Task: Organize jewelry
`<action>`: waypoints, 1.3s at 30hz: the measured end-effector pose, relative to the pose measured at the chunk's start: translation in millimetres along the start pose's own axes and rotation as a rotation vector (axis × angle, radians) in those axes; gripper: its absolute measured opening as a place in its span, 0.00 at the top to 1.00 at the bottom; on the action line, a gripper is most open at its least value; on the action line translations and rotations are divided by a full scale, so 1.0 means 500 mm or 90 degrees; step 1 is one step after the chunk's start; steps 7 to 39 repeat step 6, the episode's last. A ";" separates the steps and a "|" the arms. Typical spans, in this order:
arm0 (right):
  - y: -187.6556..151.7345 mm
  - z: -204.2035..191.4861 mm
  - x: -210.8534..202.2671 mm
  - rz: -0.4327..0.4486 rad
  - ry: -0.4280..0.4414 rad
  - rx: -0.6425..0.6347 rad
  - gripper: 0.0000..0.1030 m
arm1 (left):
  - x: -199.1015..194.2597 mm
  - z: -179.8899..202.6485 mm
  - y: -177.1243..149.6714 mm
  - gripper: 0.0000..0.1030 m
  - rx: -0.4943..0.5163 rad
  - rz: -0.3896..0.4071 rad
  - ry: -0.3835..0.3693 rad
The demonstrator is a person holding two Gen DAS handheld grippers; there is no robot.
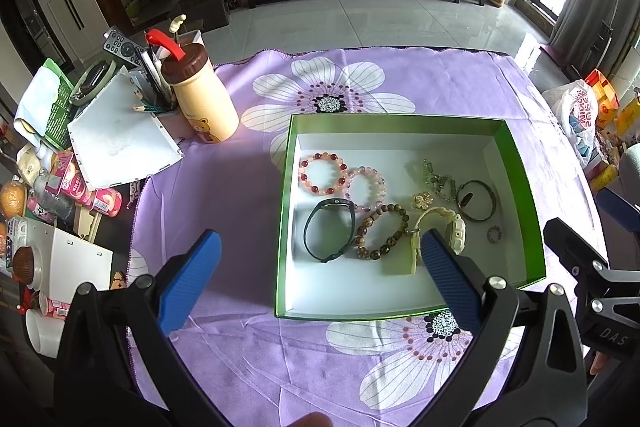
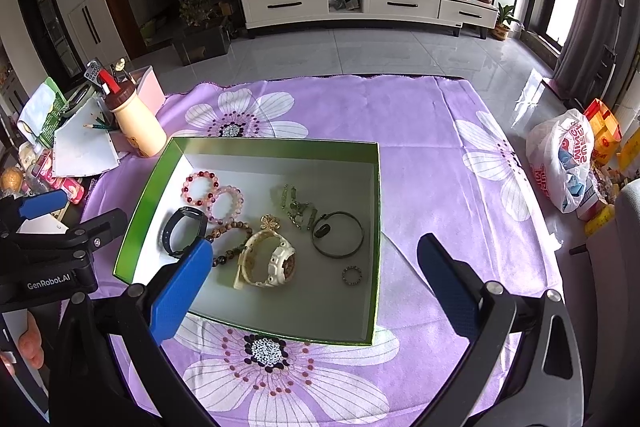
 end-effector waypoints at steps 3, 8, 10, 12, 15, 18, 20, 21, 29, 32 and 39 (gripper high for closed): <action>0.001 0.001 -0.002 0.003 0.000 0.001 0.01 | 0.000 0.000 0.000 0.02 -0.003 -0.003 -0.002; 0.003 0.003 -0.010 0.007 0.000 0.001 0.01 | -0.001 0.000 -0.001 0.02 -0.005 -0.004 -0.006; 0.003 0.003 -0.010 0.007 0.000 0.001 0.01 | -0.001 0.000 -0.001 0.02 -0.005 -0.004 -0.006; 0.003 0.003 -0.010 0.007 0.000 0.001 0.01 | -0.001 0.000 -0.001 0.02 -0.005 -0.004 -0.006; 0.003 0.003 -0.010 0.007 0.000 0.001 0.01 | -0.001 0.000 -0.001 0.02 -0.005 -0.004 -0.006; 0.003 0.003 -0.010 0.007 0.000 0.001 0.01 | -0.001 0.000 -0.001 0.02 -0.005 -0.004 -0.006; 0.003 0.003 -0.010 0.007 0.000 0.001 0.01 | -0.001 0.000 -0.001 0.02 -0.005 -0.004 -0.006; 0.003 0.003 -0.010 0.007 0.000 0.001 0.01 | -0.001 0.000 -0.001 0.02 -0.005 -0.004 -0.006; 0.003 0.003 -0.010 0.007 0.000 0.001 0.01 | -0.001 0.000 -0.001 0.02 -0.005 -0.004 -0.006; 0.003 0.003 -0.010 0.007 0.000 0.001 0.01 | -0.001 0.000 -0.001 0.02 -0.005 -0.004 -0.006; 0.003 0.003 -0.010 0.007 0.000 0.001 0.01 | -0.001 0.000 -0.001 0.02 -0.005 -0.004 -0.006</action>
Point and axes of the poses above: each gripper's, at about its wrist camera, not at the fingertips, and x roughly the way its jaws point, z to its right, y to its top, the point moved 1 cm from there along x, roughly the way its jaws point, and after that the axes turned 2 degrees about z, right-handed, at the moved point
